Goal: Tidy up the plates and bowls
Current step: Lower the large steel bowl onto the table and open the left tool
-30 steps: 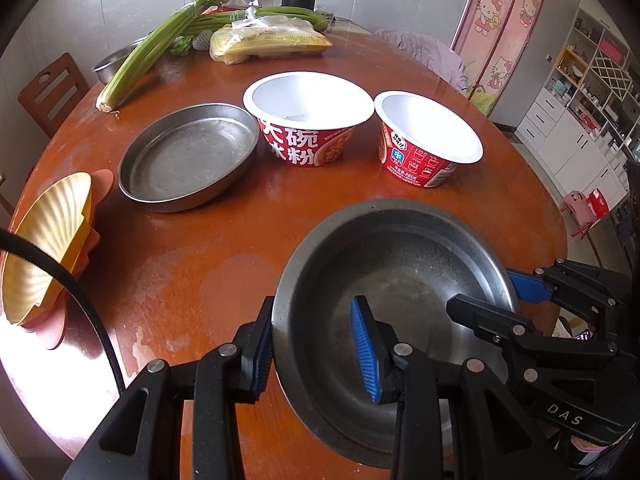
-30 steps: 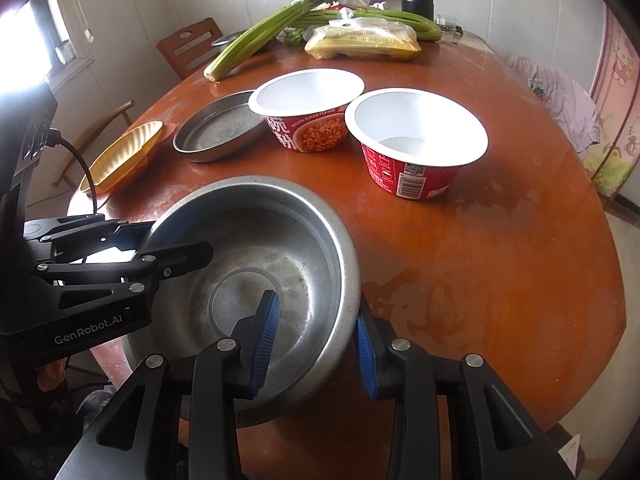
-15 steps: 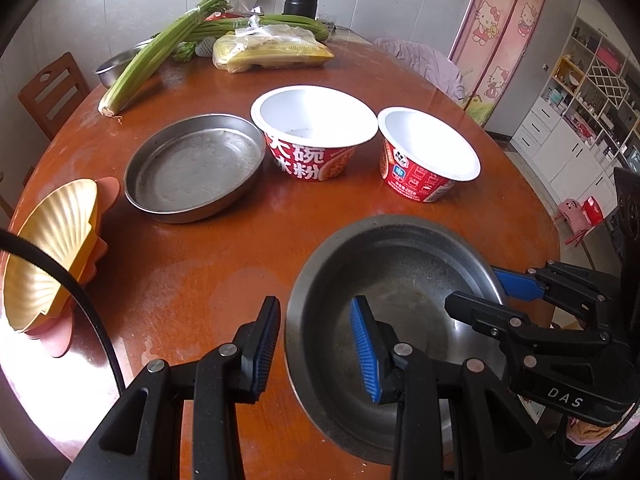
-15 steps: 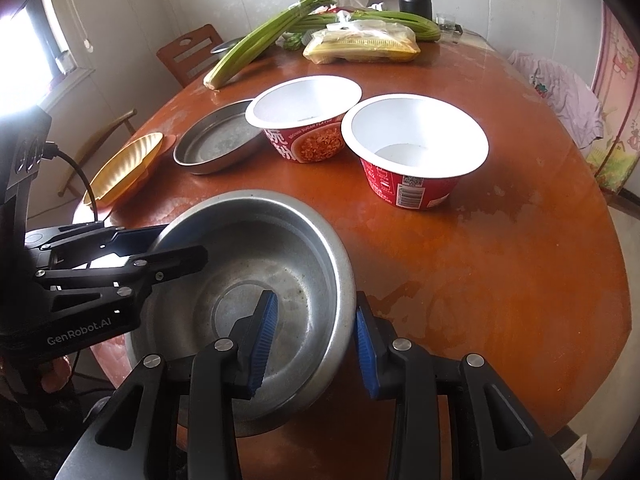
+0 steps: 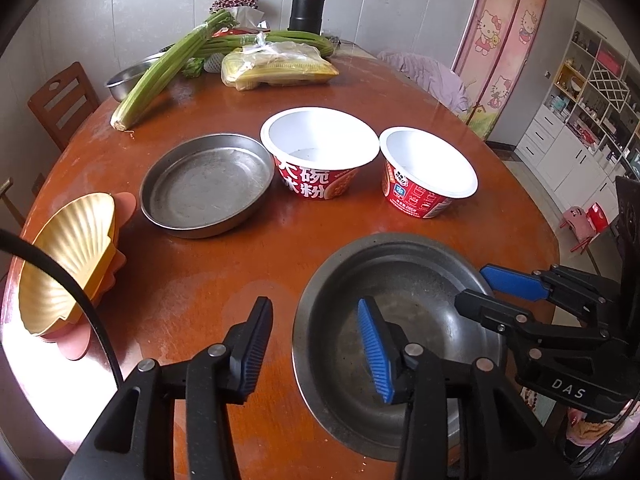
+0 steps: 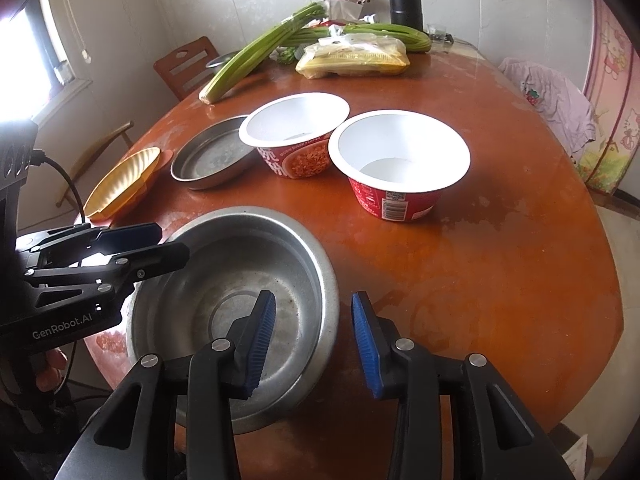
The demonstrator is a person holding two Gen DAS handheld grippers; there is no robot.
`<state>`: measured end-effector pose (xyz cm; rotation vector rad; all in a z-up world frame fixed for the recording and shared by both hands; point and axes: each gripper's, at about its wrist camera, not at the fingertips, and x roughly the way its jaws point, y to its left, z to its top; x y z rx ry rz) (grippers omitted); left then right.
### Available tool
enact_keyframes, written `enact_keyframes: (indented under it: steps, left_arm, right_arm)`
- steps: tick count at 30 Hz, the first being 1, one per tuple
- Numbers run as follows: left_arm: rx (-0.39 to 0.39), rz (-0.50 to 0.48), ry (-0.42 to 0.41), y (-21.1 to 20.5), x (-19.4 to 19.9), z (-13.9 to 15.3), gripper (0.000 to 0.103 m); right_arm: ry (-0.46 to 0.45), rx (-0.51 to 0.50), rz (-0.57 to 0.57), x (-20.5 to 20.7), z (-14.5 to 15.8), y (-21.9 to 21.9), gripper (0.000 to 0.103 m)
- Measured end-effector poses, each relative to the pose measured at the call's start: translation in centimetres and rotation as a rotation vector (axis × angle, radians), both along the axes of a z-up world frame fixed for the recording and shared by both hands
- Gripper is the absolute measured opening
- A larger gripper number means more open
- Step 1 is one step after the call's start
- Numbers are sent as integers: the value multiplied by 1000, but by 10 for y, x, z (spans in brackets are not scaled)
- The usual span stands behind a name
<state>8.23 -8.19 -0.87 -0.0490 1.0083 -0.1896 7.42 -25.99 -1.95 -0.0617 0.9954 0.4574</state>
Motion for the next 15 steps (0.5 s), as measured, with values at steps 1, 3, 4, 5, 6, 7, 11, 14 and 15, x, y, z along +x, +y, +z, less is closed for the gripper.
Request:
enact_keyframes:
  steps: [1, 3, 4, 5, 6, 7, 11, 14, 15]
  left_arm:
    - [4, 5, 1, 0, 1, 0, 47]
    - [8, 3, -1, -1, 3, 2, 47]
    - [7, 2, -2, -2, 3, 3, 48]
    - [5, -3, -3, -3, 4, 4, 48]
    - [3, -5, -5, -4, 5, 5, 48]
    - [2, -8, -6, -5, 6, 6, 48]
    - [13, -15, -14, -11, 11, 9, 48]
    - [5, -23, -12, -15, 15, 12, 48]
    - [0, -25, -12, -16, 17, 13, 48]
  right_arm:
    - [-5, 5, 0, 0, 1, -1, 41]
    - [-14, 9, -4, -1, 3, -3, 42]
    - [-18, 11, -6, -1, 3, -4, 42]
    - [-18, 16, -7, -1, 4, -5, 42]
    - [-17, 19, -8, -1, 4, -6, 43]
    - [-18, 21, -9, 0, 4, -7, 43]
    - [-23, 28, -13, 1, 6, -11, 43]
    - [-23, 31, -23, 3, 7, -15, 43]
    - [-23, 31, -27, 4, 7, -17, 43]
